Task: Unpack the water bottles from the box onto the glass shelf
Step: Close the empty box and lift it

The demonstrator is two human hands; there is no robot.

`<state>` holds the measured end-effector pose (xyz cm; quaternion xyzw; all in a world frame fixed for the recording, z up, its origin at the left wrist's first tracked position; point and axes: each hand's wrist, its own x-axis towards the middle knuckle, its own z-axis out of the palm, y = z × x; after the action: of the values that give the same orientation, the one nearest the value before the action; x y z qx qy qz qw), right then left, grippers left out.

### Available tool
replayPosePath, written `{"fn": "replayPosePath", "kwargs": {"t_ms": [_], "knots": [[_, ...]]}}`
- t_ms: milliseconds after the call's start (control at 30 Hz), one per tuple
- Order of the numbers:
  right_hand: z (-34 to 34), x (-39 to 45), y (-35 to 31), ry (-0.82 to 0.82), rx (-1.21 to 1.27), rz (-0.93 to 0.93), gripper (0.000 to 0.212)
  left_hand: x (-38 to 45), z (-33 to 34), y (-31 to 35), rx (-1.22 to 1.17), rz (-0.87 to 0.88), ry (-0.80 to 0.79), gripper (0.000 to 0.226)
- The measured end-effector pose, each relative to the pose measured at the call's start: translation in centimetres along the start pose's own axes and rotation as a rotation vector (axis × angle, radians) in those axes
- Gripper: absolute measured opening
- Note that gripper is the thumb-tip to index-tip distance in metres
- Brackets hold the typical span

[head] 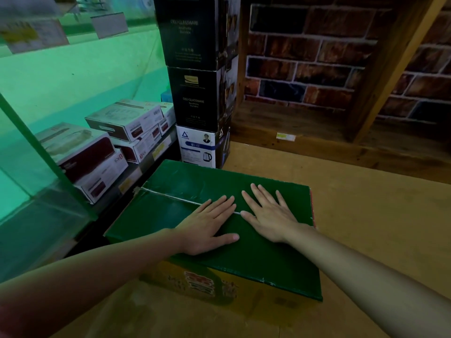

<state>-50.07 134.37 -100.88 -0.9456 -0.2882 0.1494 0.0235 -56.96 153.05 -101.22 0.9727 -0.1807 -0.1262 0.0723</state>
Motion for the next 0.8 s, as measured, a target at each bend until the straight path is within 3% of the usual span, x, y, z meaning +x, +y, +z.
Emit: {"fn": "replayPosePath", "kwargs": {"t_ms": [233,600,800], "knots": [[-1.0,2.9,-0.1,-0.016,0.040,0.025,0.060,-2.9,-0.1,-0.5,0.129,0.149,-0.078,0.125],[-3.4,4.7,0.4,-0.026,0.016,0.090,0.079,-2.2,-1.1,-0.7,0.190,0.178,-0.144,0.113],[-4.0,4.2,1.6,-0.059,0.003,0.214,0.089,-1.2,-2.1,-1.2,0.248,0.229,-0.165,0.107]]}}
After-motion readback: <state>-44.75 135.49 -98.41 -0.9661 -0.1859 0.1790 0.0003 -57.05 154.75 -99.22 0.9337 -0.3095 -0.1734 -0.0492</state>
